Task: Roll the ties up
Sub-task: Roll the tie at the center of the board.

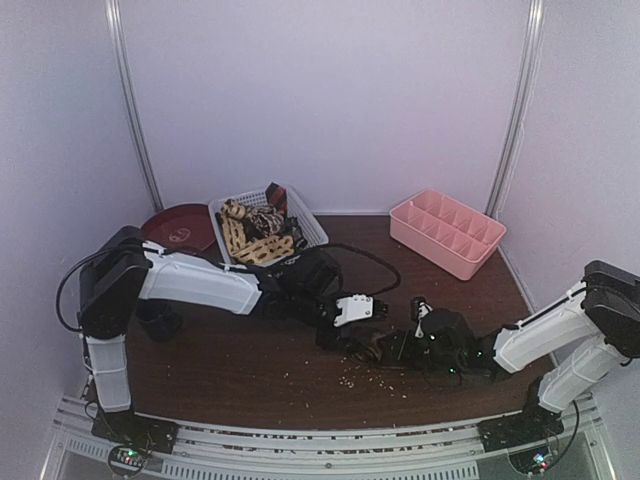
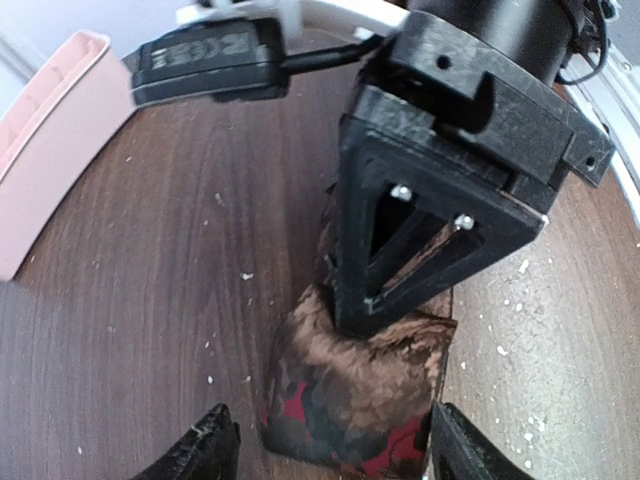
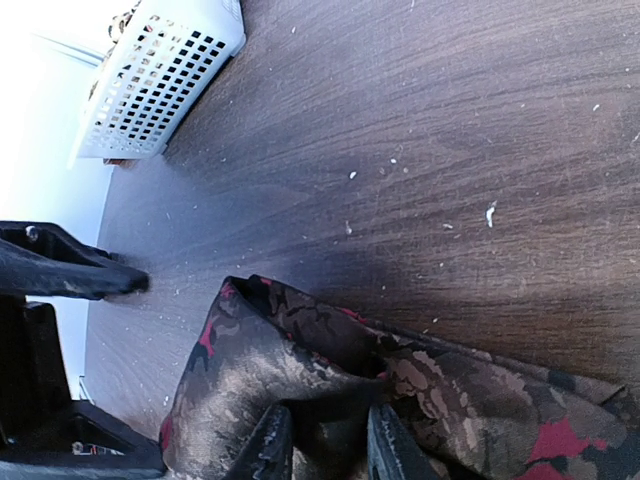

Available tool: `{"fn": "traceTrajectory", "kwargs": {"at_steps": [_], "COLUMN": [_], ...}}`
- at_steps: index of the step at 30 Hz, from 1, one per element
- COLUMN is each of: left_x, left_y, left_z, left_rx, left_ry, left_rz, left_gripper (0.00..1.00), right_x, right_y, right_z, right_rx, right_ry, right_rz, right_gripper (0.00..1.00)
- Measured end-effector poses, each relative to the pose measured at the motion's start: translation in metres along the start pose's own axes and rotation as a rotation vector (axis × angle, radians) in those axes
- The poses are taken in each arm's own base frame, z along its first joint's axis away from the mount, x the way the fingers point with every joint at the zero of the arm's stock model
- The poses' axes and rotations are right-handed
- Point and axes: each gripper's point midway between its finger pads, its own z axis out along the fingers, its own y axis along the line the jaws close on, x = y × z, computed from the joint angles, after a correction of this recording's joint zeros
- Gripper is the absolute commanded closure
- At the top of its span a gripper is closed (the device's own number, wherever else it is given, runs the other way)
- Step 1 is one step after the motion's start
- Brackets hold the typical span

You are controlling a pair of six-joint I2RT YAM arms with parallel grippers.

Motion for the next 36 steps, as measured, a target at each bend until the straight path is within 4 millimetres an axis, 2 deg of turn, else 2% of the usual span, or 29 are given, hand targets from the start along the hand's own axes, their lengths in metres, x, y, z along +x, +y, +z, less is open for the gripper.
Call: {"fn": "traceTrajectory", "kwargs": {"at_steps": [2, 6, 11, 13, 17, 21, 27, 36], "left_x": [0.002, 0.013, 0.029, 0.035, 0.043, 0.049, 0.070, 0.060], "left_y": [0.000, 0.002, 0.020, 0.025, 0.027, 0.027, 0.022, 0.017], "left_z": [-0.005, -0.014, -0.034, -0.042, -0.042, -0.031, -0.013, -0.008], "left_rx": [-0.018, -0.066, -0.158, -0.188, -0.211, -0.211, -0.206, -0.198], "left_ry": [0.004, 0.026, -0.005, -0.027, -0.047, -0.059, -0.020, -0.052], "left_rz": [-0.035, -0.147, -0.337, -0.395, -0.478, -0.544, -0.626, -0.660], "left_gripper": [0.44, 0.69, 0.93, 1.00, 1.00, 1.00, 1.00, 1.00], "right_x": [0.000, -0.001, -0.002, -0.002, -0.003, -0.002, -0.003, -0.019], "right_y": [-0.001, -0.004, -0.010, -0.012, -0.013, -0.015, -0.014, 0.016], "right_z": [0.000, -0.001, -0.003, -0.003, -0.003, -0.004, -0.007, -0.019], "right_rx": [0.003, 0.008, 0.017, 0.022, 0.025, 0.030, 0.043, -0.016], "right_ry": [-0.002, -0.005, -0.008, -0.008, -0.009, -0.007, 0.002, -0.026], "right_rz": [-0.004, -0.012, -0.021, -0.023, -0.038, -0.052, -0.073, -0.021], "right_gripper": [0.73, 0.73, 0.73, 0.73, 0.73, 0.73, 0.68, 0.52]}}
